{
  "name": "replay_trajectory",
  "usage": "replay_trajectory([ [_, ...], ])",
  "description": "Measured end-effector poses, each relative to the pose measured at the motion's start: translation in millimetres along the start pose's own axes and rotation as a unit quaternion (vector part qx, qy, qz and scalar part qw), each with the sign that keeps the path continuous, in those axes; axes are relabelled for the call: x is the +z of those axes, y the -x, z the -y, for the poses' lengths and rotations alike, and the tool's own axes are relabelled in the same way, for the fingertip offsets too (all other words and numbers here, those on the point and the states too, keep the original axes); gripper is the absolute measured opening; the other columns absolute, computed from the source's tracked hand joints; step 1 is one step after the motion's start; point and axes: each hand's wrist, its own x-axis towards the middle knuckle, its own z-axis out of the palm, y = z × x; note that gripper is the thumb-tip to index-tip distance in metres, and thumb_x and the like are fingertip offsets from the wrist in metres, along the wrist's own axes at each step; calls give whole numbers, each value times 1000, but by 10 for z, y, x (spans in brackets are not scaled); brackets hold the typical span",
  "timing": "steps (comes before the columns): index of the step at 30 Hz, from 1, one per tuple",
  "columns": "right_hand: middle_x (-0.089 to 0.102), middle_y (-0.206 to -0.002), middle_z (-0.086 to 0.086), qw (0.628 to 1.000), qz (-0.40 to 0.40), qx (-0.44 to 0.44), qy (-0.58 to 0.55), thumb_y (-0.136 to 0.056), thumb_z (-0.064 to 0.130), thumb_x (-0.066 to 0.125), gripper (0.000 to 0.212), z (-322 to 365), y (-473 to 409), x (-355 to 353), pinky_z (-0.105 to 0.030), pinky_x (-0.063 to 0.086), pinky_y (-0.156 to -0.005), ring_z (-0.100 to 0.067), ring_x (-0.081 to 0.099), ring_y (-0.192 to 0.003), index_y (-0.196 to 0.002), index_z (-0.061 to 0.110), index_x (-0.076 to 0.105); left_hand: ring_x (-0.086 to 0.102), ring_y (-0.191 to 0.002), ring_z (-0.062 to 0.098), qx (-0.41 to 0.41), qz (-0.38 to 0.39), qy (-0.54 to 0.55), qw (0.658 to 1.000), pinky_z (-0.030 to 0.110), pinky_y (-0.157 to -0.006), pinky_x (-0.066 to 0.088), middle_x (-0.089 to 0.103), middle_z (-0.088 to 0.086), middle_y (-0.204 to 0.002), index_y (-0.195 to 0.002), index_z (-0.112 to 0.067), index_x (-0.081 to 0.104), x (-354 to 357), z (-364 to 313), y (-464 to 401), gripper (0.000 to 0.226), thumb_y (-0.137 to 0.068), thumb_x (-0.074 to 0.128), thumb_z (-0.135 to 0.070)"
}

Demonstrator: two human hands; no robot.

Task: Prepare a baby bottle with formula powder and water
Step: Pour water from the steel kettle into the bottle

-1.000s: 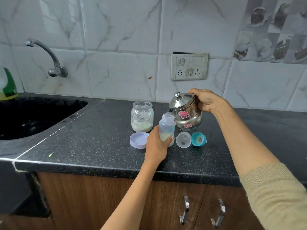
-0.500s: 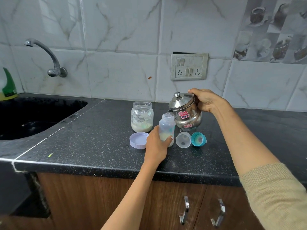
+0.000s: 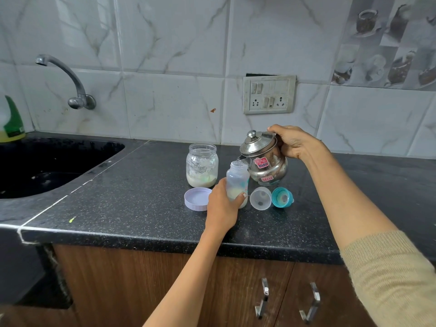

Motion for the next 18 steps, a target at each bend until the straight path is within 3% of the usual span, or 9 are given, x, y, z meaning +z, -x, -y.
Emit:
replay_trajectory([
  [12,60,-50,-4,1000,1,2,12,-91,9,55,17,18,-33,-1,-26,50,-55,-16,54,-58,-73,8,57,55,-93,19,-8,5,5,1000,26,-75,38,61,4,-104,-108,-10,52,-5,10,0,30,-83,67,-15],
  [18,58,-66,-8,1000,4,2,14,-91,9,55,16,19,-35,-4,-28,49,-60,-17,54,-61,-75,8,57,54,-91,17,-10,6,6,1000,26,-74,38,60,2,-102,-106,-10,52,-7,3,-3,29,-82,68,-14],
])
